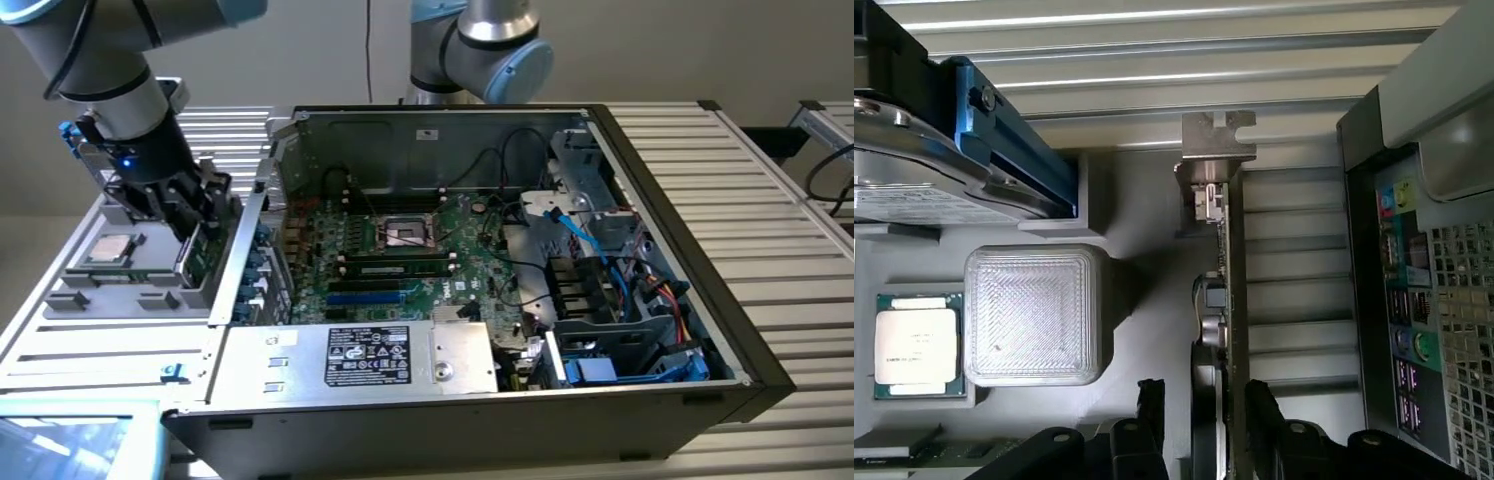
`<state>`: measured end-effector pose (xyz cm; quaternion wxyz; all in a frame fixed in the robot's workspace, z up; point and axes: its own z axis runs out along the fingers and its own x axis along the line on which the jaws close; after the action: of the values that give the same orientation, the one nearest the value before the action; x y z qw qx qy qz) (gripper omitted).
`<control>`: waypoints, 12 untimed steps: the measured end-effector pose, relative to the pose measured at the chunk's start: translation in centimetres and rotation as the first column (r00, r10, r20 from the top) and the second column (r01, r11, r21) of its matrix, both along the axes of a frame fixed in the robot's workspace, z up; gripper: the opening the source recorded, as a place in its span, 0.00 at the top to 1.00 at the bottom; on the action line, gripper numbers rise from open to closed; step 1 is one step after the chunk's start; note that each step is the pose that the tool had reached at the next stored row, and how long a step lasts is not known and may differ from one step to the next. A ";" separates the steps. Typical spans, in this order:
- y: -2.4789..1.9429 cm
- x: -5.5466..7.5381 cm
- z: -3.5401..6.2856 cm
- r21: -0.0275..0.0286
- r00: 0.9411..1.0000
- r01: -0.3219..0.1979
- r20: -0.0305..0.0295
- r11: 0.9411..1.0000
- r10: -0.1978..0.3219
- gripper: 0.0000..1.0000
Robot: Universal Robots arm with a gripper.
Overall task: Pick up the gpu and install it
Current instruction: 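Pick up the gpu and move the gpu toward the slot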
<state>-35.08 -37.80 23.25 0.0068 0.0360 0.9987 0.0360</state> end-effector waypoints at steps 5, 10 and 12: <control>0.01 0.0 -0.64 0.000 1.000 0.000 0.011 1.000 0.000 0.54; -0.01 0.1 -1.31 0.000 1.000 0.001 0.013 1.000 -0.001 0.54; -0.01 0.1 -1.35 -0.001 1.000 0.001 0.013 1.000 -0.001 0.54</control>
<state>-34.97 -37.81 21.90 0.0132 0.0364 0.9986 0.0358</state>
